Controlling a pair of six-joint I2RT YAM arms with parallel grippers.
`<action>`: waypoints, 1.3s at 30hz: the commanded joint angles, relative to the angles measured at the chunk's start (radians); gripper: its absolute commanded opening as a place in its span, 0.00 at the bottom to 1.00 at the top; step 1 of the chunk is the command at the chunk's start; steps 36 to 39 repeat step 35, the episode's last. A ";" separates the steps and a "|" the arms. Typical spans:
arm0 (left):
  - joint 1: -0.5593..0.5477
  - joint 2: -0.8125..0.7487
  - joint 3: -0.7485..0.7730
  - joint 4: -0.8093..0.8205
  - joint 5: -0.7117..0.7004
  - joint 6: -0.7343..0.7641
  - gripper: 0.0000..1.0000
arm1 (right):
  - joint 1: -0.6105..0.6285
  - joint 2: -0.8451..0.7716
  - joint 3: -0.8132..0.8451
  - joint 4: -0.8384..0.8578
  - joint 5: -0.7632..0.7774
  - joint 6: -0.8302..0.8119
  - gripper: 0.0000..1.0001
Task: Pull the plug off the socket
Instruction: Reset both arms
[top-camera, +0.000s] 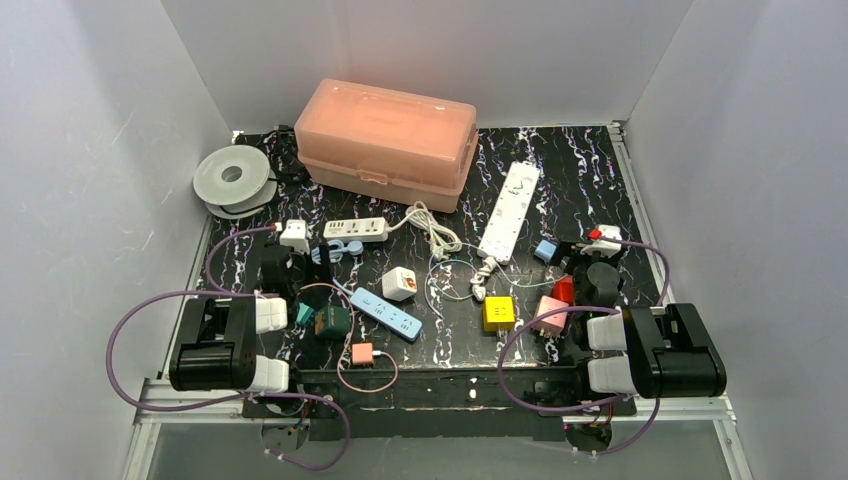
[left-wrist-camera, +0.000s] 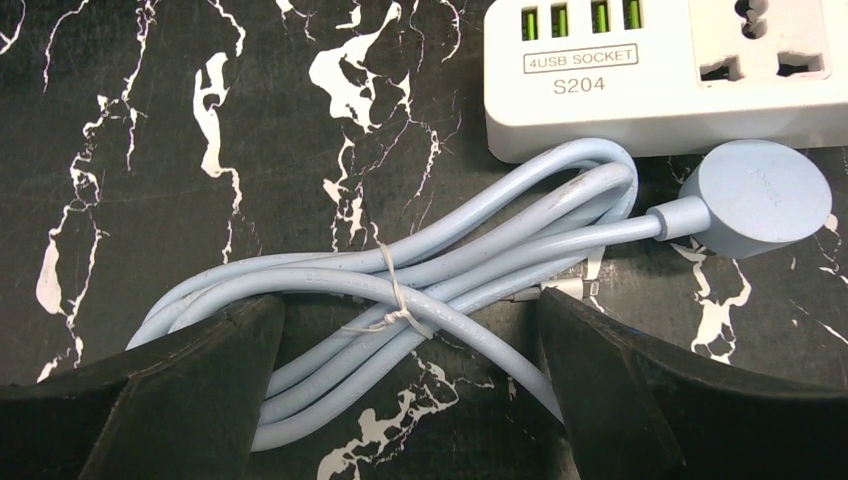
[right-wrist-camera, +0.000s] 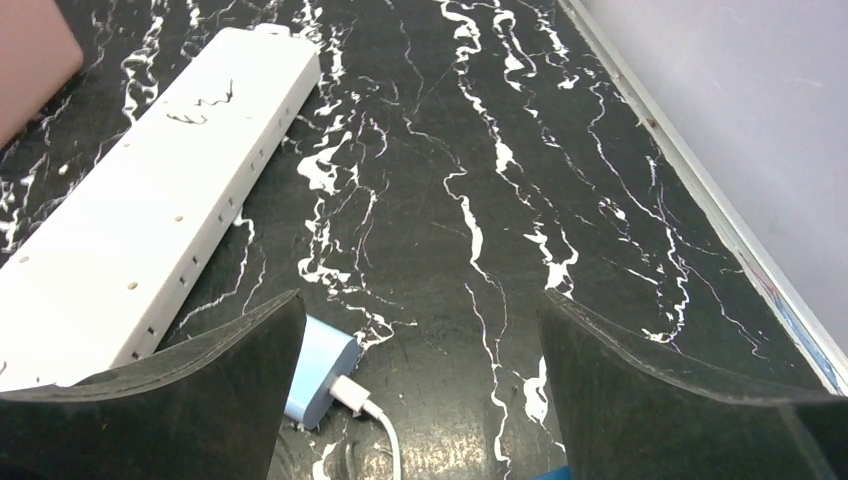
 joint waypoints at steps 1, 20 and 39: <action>-0.009 0.085 0.046 -0.316 0.053 0.009 0.98 | -0.023 -0.018 0.047 -0.013 0.079 0.083 0.93; 0.005 0.091 0.053 -0.314 0.066 -0.012 0.98 | -0.085 0.000 0.182 -0.236 -0.011 0.096 0.94; 0.005 0.090 0.053 -0.315 0.063 -0.014 0.98 | -0.085 0.000 0.182 -0.236 -0.011 0.095 0.95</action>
